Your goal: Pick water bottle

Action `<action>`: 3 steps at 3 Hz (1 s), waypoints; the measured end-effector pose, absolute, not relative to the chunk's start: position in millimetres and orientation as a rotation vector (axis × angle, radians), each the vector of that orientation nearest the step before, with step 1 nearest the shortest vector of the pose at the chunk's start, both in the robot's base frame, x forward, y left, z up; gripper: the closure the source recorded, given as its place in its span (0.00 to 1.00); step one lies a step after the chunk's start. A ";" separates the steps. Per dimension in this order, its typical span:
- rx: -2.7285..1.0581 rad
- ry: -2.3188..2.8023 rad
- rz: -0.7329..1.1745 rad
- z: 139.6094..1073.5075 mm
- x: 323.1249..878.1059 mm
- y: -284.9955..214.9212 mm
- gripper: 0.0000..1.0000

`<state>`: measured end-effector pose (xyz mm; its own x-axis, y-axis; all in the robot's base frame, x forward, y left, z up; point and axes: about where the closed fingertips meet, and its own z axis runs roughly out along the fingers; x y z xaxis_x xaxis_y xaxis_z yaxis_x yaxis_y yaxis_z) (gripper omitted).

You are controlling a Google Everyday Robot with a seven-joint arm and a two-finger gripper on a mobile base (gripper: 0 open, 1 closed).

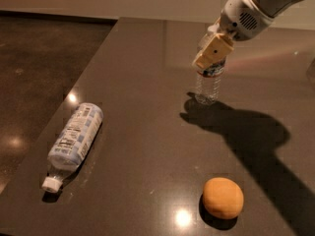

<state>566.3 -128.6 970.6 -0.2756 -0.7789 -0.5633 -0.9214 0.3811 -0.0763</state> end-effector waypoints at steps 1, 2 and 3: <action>-1.453 2.115 0.378 993.0 575.5 -130.3 0.95; -1.462 2.095 0.400 1012.0 578.2 -128.9 1.00; -1.458 2.086 0.396 1014.3 580.4 -127.5 1.00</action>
Offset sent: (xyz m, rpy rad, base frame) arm 0.0121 -0.0046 0.0689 0.0483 0.0055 0.0419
